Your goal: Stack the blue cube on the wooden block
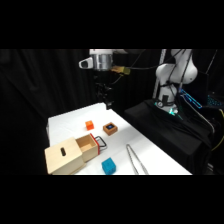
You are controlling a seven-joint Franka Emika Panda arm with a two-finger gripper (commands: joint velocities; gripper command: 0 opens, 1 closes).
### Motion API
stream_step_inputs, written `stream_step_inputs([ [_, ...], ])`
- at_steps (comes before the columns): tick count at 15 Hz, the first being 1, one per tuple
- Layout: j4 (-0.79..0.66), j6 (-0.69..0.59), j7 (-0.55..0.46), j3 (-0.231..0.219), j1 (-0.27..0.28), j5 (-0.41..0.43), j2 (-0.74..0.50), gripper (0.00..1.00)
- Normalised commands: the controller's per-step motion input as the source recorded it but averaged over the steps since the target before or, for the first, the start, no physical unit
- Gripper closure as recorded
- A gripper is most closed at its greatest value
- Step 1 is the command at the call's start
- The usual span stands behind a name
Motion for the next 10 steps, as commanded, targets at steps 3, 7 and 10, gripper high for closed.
stream_step_inputs([
  [3, 0.02, 0.0, 0.04, 0.017, 0.005, -0.01, 0.01, 0.0],
  [7, 0.05, 0.08, 0.17, 0.063, 0.056, -0.033, 0.06, 0.0],
  [10, 0.05, 0.22, 0.25, 0.074, 0.089, -0.057, 0.12, 0.0],
])
